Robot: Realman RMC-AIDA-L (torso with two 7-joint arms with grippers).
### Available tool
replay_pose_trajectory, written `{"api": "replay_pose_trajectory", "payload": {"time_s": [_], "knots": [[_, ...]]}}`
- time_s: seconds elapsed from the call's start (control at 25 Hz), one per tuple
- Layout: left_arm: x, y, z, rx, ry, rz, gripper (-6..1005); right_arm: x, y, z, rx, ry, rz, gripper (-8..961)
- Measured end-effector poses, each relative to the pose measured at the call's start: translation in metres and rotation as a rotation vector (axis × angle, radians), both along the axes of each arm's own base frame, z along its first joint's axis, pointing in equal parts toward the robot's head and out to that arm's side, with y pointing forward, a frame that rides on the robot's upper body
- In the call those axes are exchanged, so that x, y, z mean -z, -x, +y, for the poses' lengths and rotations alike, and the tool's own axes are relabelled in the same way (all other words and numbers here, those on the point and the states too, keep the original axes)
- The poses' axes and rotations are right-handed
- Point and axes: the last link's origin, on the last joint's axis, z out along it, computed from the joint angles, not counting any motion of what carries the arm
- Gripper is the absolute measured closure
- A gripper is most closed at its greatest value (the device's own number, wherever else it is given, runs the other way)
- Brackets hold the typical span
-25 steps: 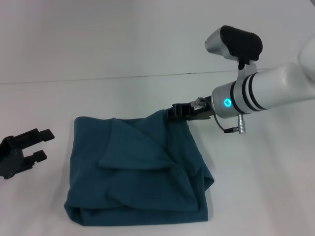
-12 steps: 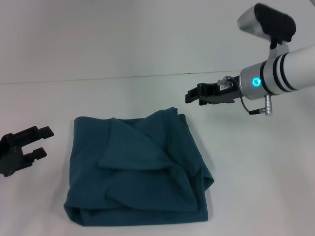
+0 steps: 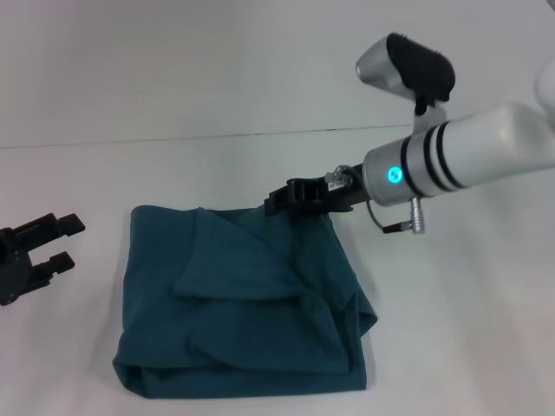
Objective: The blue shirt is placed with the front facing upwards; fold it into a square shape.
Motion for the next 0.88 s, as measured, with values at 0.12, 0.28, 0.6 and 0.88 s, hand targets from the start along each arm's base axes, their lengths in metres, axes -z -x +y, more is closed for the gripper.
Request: {"api": "replay_pose_trajectory", "payload": {"time_s": [0.12,0.28,0.6,0.88], "knots": [[0.001,0.000,0.000,0.000,0.000,-0.002,213,0.011,-0.016,0.004,0.027,-0.059,-0.048,496],[0.002,-0.002,0.001,0.002,-0.001,-0.002,213,0.013,-0.026,0.007,0.043,-0.100,-0.109,497],[0.000,-0.002,0.002,0.006,-0.001,0.000,213,-0.011,0.017,0.004,-0.112,0.000,-0.039,499],[-0.014,0.011,-0.005,-0.030,-0.031,0.004,213,0.001,0.056,-0.020,-0.453,0.229,-0.121,500]]}}
